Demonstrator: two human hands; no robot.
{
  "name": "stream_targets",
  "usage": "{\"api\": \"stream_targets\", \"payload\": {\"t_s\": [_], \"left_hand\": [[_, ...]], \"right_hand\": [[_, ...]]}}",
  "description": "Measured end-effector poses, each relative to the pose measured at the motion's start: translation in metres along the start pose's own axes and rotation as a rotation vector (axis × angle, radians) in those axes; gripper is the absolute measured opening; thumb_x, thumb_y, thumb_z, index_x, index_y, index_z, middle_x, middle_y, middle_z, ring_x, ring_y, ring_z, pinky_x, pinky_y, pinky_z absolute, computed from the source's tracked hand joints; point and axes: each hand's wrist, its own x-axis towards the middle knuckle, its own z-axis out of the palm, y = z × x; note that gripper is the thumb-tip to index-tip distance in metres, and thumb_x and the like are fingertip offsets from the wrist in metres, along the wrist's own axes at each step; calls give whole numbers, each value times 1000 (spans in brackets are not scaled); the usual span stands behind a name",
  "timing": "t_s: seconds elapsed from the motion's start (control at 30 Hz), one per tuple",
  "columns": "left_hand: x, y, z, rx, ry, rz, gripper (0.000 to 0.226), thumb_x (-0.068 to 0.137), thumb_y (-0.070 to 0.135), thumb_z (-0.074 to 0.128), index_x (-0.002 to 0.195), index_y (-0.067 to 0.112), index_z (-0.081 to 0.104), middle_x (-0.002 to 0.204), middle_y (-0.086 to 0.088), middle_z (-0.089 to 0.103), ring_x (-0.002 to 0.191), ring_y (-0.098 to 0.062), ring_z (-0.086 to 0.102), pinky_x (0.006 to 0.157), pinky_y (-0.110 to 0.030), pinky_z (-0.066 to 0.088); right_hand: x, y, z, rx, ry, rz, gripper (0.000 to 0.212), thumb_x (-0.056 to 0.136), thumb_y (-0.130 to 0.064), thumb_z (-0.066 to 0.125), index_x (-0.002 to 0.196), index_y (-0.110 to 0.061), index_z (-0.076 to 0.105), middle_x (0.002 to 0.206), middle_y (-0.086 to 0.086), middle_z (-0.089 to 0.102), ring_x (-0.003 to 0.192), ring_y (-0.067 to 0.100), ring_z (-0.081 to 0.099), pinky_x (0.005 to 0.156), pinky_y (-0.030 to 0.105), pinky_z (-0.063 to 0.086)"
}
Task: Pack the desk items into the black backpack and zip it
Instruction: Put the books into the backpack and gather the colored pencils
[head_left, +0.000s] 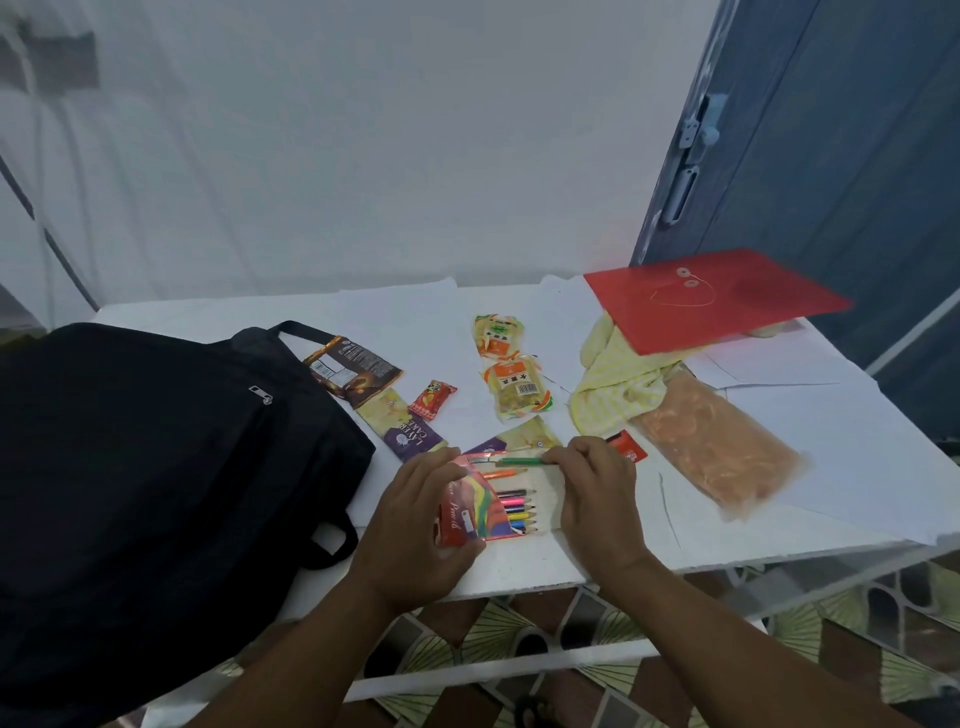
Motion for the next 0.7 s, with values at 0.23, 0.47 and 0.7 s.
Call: {"api": "stream_targets", "payload": {"t_s": [0.23, 0.47, 0.7], "left_hand": [[0, -2, 0, 9, -11, -34, 75, 72, 54, 80, 134, 28, 47, 144, 8, 51, 131, -4, 44, 107, -26, 40], [0, -6, 4, 31, -35, -47, 73, 75, 63, 72, 135, 27, 52, 144, 8, 52, 132, -12, 49, 106, -36, 44], [0, -4, 5, 40, -46, -65, 71, 76, 66, 67, 134, 29, 54, 143, 9, 51, 130, -11, 50, 103, -41, 47]], "right_hand": [[-1, 1, 2, -42, -102, -70, 38, 74, -3, 63, 103, -27, 67, 99, 0, 59, 99, 21, 51, 80, 31, 23], [3, 1, 1, 4, -277, -169, 43, 74, -18, 76, 110, -42, 72, 110, -8, 62, 110, 17, 48, 85, 36, 27], [4, -3, -2, 44, -287, -67, 32, 81, -19, 72, 109, -34, 70, 120, -6, 57, 116, 17, 46, 89, 37, 29]]}}
